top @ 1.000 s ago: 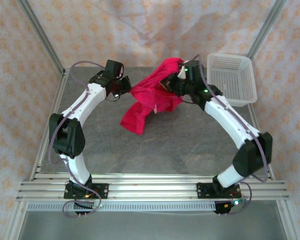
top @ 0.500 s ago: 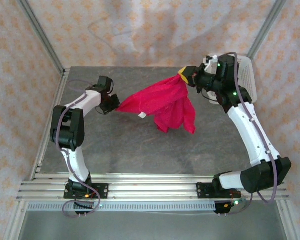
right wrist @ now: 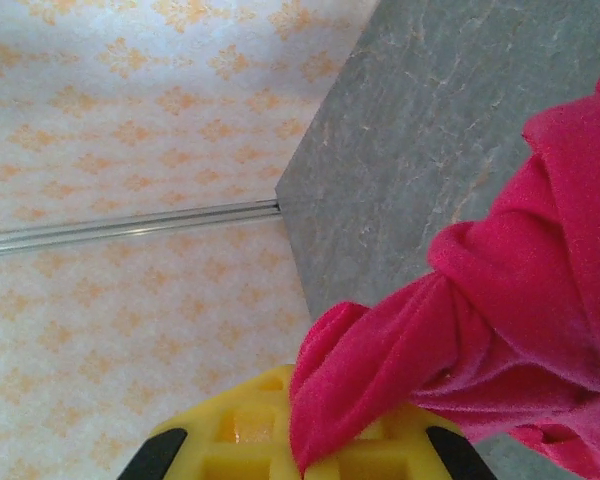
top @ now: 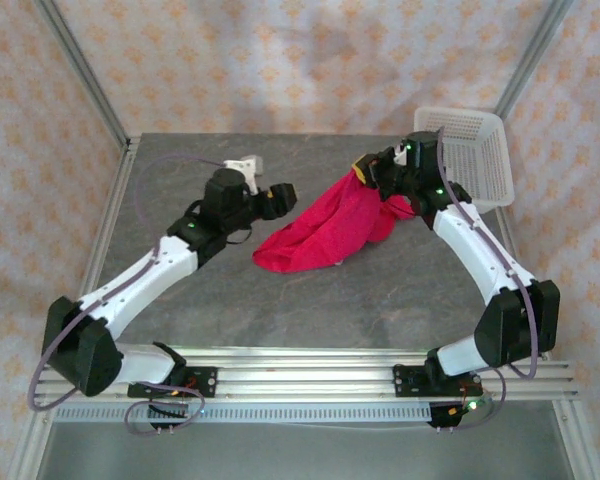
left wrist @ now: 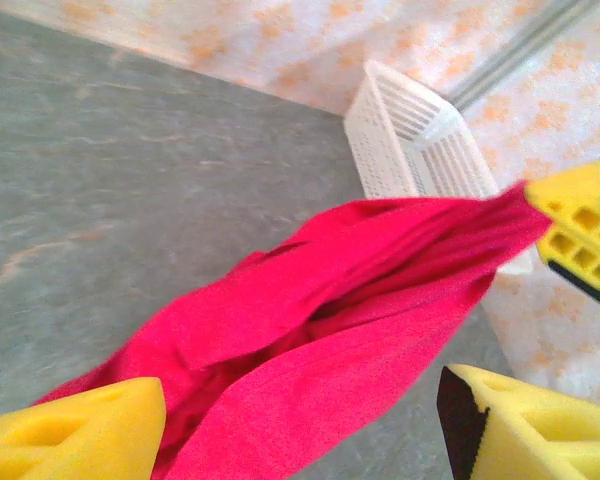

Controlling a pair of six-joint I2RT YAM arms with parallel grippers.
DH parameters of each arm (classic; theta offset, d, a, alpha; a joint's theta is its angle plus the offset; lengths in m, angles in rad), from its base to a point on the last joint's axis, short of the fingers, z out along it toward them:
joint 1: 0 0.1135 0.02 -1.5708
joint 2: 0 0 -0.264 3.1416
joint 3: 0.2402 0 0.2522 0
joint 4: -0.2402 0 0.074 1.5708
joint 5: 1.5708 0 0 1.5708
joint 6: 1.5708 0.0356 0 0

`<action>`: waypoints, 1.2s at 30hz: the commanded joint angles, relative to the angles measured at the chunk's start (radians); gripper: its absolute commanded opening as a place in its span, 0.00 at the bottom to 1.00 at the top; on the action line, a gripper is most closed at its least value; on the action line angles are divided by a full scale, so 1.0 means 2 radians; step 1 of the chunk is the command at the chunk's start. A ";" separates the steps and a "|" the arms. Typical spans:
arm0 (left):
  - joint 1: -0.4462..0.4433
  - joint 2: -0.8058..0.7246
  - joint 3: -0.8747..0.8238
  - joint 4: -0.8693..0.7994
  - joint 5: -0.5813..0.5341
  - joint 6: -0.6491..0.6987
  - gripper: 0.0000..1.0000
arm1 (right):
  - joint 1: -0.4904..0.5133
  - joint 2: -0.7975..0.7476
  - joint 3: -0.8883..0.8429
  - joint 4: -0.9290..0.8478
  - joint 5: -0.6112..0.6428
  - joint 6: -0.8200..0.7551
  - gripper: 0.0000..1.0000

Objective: Fold the inside-out t-shirt
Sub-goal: Turn the T-shirt inside out at the center of the table.

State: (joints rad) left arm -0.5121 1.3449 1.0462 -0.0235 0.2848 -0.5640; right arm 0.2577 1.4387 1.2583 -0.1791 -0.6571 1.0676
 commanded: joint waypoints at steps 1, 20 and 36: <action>-0.028 0.044 0.000 0.086 0.016 -0.005 0.74 | 0.004 -0.021 0.015 0.049 0.008 0.018 0.00; -0.068 0.195 0.142 0.126 0.018 0.059 0.78 | 0.017 -0.040 -0.001 0.043 -0.010 0.019 0.00; -0.047 0.199 0.218 0.021 0.026 0.037 0.00 | -0.020 -0.030 -0.061 -0.045 -0.008 -0.087 0.51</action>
State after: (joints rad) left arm -0.6281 1.7912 1.4506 0.0387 0.3336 -0.4587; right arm 0.2394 1.3827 1.1481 -0.1772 -0.6861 1.0058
